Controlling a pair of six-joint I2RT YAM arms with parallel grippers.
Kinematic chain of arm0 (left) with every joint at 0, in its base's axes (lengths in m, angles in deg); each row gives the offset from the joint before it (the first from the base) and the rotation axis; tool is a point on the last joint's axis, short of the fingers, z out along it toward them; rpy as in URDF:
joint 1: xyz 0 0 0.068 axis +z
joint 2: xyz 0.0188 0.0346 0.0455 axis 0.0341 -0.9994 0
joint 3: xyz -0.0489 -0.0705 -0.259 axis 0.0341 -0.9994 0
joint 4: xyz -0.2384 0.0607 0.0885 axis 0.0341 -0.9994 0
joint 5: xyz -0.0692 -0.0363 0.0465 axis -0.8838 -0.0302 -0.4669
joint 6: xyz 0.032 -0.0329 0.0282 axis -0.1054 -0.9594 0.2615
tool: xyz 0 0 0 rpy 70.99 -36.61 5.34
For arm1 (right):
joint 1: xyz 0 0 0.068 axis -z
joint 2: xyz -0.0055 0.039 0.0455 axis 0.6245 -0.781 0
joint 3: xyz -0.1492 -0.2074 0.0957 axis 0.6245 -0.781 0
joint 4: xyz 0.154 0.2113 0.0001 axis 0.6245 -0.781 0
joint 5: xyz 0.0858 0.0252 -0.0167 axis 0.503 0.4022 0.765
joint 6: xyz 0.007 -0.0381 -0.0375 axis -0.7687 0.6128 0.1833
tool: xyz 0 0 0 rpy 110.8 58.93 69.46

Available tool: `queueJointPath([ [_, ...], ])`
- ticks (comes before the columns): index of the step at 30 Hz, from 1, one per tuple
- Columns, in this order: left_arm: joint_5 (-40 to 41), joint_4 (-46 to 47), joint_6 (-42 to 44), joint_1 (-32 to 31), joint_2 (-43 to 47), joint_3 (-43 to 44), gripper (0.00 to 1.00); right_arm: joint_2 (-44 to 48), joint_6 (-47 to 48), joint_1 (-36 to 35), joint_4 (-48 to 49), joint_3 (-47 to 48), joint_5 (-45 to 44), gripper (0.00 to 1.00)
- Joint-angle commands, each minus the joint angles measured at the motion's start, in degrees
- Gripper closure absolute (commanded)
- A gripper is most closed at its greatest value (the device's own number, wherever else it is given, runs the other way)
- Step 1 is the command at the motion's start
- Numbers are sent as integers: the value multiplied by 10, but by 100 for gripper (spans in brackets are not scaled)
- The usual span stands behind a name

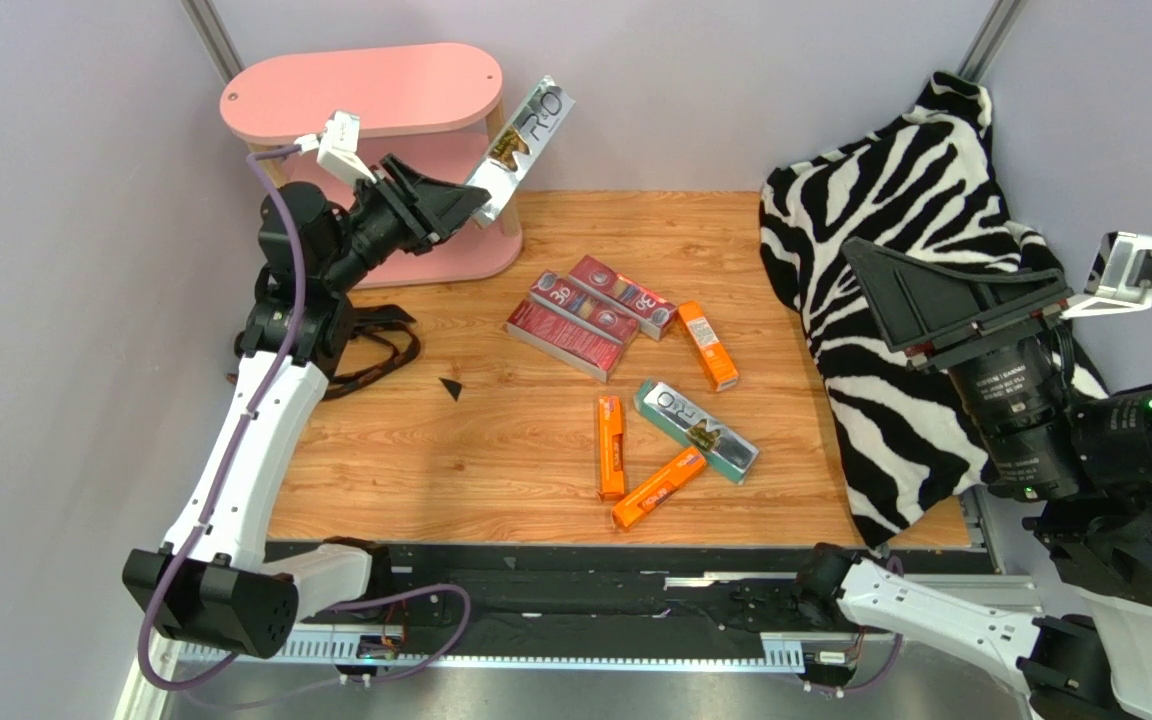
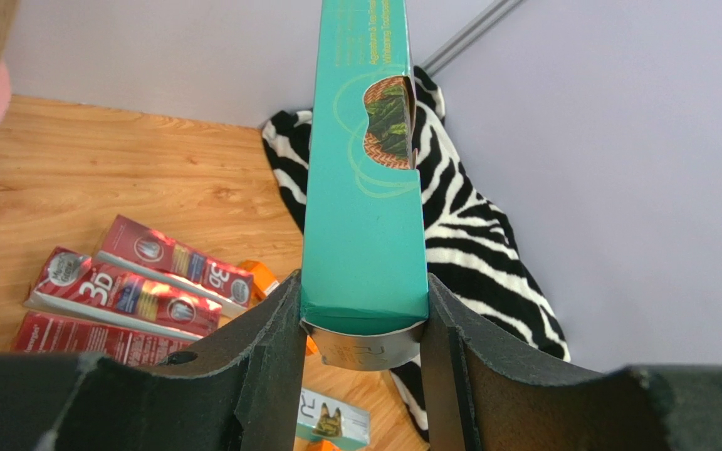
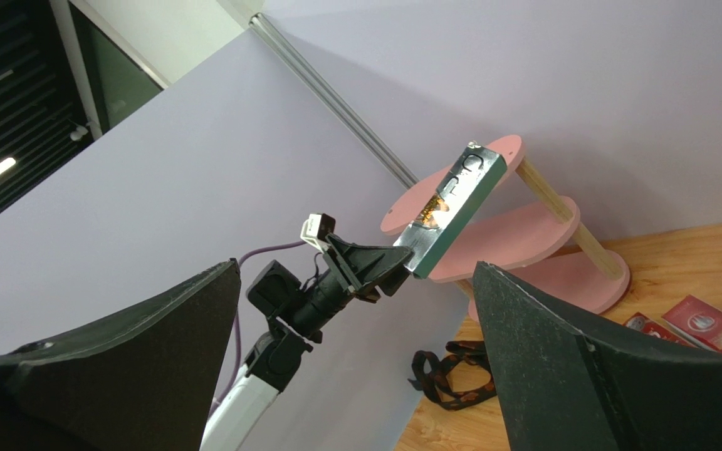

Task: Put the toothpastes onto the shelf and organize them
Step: Place the toothpaste on the shelf.

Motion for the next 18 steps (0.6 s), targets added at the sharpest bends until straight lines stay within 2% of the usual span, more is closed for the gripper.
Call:
queueJointPath([
  [1,4,55,-30,18,-8,31,80,19,24,-2,35,-20,39,0],
  [6,9,56,-35,32,-16,43,80,42,39,-2,50,-56,64,0],
  [18,49,55,-110,71,-29,66,80,67,94,-2,74,-229,-3,0],
])
